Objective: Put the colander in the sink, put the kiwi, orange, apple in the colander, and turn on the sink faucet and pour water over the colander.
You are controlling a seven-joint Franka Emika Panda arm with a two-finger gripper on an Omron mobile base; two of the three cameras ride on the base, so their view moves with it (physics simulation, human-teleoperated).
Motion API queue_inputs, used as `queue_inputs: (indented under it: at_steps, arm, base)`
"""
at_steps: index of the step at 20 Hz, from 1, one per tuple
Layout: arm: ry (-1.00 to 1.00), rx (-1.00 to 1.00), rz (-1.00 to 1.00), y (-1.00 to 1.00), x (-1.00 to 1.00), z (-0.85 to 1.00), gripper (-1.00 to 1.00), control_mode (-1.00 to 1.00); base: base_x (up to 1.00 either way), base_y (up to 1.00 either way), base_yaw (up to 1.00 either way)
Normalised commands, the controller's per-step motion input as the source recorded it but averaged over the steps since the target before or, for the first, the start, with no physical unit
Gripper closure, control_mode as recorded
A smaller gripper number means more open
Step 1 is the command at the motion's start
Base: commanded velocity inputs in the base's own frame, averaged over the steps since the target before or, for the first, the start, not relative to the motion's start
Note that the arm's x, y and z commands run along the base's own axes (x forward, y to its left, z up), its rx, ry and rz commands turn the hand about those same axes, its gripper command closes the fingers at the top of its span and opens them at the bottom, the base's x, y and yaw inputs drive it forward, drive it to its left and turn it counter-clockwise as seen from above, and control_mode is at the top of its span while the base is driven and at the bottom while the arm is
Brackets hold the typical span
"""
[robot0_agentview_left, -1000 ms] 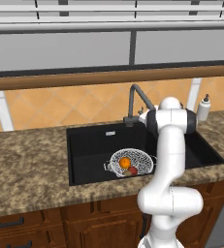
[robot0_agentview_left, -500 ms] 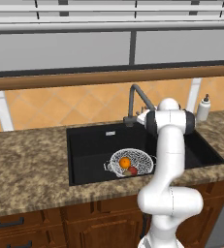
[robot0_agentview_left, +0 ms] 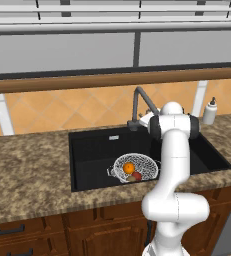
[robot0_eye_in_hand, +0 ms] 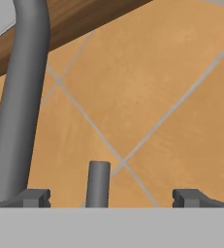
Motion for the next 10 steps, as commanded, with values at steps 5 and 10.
queue_inputs:
  at_steps: [5, 10]
  arm:
    - [0.00, 0.00, -0.01, -0.01, 0.12, -0.03, -1.00, -1.00]
    - [0.00, 0.00, -0.01, -0.03, 0.08, 0.00, 1.00, -1.00]
  base:
    - [0.00, 0.00, 0.00]
    - [0.00, 0.00, 0.00]
